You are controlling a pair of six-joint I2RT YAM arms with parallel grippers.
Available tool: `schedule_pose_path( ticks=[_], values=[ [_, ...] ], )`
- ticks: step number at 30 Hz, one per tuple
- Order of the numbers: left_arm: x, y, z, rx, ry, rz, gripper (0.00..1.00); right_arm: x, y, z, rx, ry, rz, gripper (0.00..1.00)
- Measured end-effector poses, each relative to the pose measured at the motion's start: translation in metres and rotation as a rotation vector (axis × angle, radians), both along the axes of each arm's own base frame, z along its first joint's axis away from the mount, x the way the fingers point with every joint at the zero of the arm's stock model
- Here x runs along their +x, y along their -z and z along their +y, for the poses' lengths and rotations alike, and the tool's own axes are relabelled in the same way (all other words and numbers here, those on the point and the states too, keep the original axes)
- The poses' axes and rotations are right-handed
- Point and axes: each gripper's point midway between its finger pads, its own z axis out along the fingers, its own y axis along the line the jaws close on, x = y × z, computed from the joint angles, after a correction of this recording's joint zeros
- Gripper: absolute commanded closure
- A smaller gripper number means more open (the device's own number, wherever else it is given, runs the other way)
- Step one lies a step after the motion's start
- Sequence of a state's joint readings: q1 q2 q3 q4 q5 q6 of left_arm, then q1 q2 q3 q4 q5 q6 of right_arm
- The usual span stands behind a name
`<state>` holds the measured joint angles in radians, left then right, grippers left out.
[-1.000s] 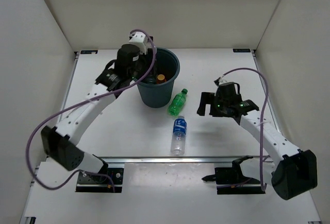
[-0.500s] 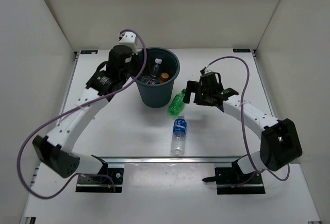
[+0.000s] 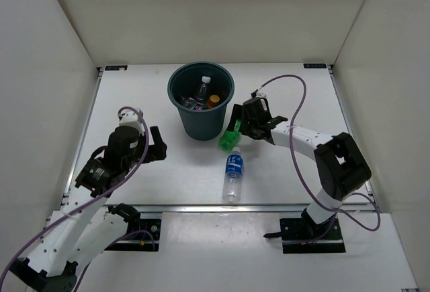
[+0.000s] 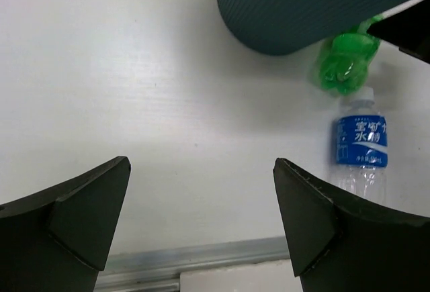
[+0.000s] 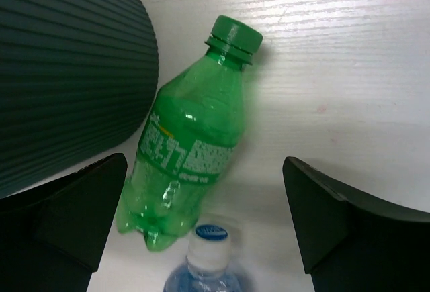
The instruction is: Put the plastic bottles in the bin
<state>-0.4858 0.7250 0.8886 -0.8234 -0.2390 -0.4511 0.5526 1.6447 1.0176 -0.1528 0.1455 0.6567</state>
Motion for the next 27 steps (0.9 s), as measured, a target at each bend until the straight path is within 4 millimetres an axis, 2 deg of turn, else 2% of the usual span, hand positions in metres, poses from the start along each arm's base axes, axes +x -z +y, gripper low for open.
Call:
schedule_pose_path(
  ticks=[4, 9, 11, 12, 14, 16, 18, 20, 22, 24, 27],
  values=[
    [-0.022, 0.023, 0.005, -0.048, -0.011, 0.058, 0.01, 0.005, 0.017, 0.011, 0.028, 0.012, 0.019, 0.04],
    [-0.035, 0.028, 0.009, -0.072, -0.03, 0.083, 0.01, 0.005, 0.042, 0.021, 0.033, 0.02, 0.073, 0.17],
    [-0.037, 0.029, 0.009, -0.079, -0.034, 0.088, 0.01, 0.008, 0.04, 0.023, 0.041, 0.026, 0.062, 0.33],
    [-0.037, 0.029, 0.009, -0.084, -0.034, 0.087, 0.01, 0.009, 0.04, 0.024, 0.045, 0.03, 0.059, 0.36],
    [-0.039, 0.029, 0.007, -0.094, -0.032, 0.089, 0.02, 0.01, 0.039, 0.024, 0.053, 0.043, 0.057, 0.51],
    [-0.039, 0.029, 0.006, -0.1, -0.027, 0.092, 0.01, 0.012, 0.039, 0.022, 0.057, 0.054, 0.055, 0.59],
    [-0.039, 0.029, 0.004, -0.102, -0.021, 0.097, 0.01, 0.015, 0.036, 0.015, 0.054, 0.067, 0.048, 0.71],
    [-0.038, 0.031, 0.002, -0.102, -0.007, 0.107, 0.01, 0.021, 0.029, 0.003, 0.055, 0.095, 0.032, 0.76],
    [-0.037, 0.032, -0.003, -0.104, 0.012, 0.112, 0.02, 0.03, 0.013, -0.015, 0.062, 0.135, -0.004, 0.77],
    [-0.035, 0.033, -0.008, -0.104, 0.042, 0.113, 0.01, 0.038, -0.015, -0.039, 0.076, 0.174, -0.061, 0.77],
    [-0.032, 0.038, -0.018, -0.113, 0.093, 0.115, 0.01, 0.052, -0.072, -0.073, 0.113, 0.21, -0.19, 0.77]
  ],
)
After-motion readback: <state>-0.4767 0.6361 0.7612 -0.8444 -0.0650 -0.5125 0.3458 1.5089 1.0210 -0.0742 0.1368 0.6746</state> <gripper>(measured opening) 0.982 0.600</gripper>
